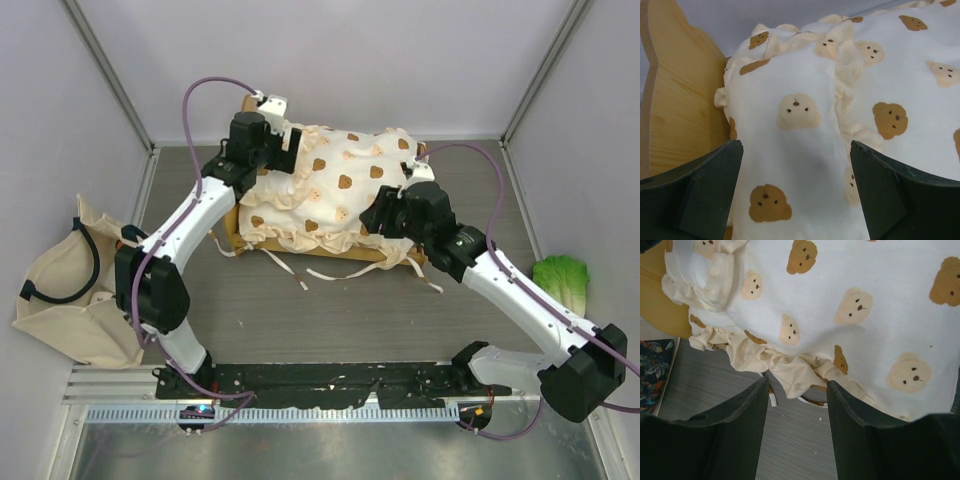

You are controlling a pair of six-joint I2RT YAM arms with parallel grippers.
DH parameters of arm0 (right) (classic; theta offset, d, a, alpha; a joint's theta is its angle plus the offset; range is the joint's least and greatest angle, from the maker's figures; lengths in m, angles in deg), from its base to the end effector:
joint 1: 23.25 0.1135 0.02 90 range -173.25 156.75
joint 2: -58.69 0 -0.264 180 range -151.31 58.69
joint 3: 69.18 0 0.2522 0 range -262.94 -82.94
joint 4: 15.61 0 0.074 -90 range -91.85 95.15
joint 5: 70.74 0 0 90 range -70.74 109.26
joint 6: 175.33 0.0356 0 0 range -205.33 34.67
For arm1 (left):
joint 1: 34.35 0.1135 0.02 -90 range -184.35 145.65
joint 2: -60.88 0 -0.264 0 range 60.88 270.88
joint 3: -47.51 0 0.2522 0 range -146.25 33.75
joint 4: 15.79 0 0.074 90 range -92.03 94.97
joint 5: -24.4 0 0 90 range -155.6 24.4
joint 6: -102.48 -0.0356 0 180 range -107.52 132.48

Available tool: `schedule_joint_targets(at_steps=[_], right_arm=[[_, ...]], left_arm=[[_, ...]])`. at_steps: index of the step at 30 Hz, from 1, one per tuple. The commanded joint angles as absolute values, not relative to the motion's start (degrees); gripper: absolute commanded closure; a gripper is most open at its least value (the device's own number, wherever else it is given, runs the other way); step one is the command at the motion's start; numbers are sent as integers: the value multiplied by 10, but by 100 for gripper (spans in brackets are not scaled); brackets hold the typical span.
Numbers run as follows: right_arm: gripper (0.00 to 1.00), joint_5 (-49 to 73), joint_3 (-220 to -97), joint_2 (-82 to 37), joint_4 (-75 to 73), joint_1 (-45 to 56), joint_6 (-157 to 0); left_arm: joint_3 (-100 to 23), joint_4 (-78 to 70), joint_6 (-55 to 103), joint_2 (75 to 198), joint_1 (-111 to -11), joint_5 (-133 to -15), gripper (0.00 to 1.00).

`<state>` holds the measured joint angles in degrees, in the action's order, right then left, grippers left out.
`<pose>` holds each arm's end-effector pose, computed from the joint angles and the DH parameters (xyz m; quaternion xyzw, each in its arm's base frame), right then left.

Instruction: Set up the pet bed

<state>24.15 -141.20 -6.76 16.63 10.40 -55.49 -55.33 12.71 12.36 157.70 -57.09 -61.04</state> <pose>0.2177 0.1413 0.3351 -0.0054 0.8460 0.2491 0.4713 0.3731 -0.1533 0.3602 0.1430 0.8186 -0.0765 0.5510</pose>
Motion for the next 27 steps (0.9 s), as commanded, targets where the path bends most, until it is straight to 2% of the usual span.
schedule_joint_targets(at_steps=[1, 7, 9, 10, 12, 15, 16, 19, 27], right_arm=[[45, 227, -1415, -76, 150, 104, -549], [45, 222, -1413, -83, 150, 104, -550], [45, 222, -1416, -85, 149, 103, -551], [45, 221, -1416, -85, 149, 103, -551], [45, 221, -1418, -85, 149, 103, -551], [45, 221, -1418, -86, 149, 103, -552], [45, 222, -1418, -87, 149, 103, -551], [45, 220, -1418, -89, 149, 103, -550], [45, 216, -1417, -91, 149, 103, -547]], left_arm=[[-599, 127, 112, 1617, -568, -584, 8], [-606, 162, 121, 1644, -569, -590, 13], [-605, 170, 136, 1644, -569, -595, 22], [-601, 166, 140, 1641, -569, -597, 29], [-597, 156, 141, 1631, -569, -602, 36], [-600, 150, 136, 1614, -569, -621, 58], [-602, 149, 134, 1610, -569, -627, 72], [-603, 137, 108, 1590, -569, -638, 100], [-681, 202, 78, 1616, -569, -566, 100]])
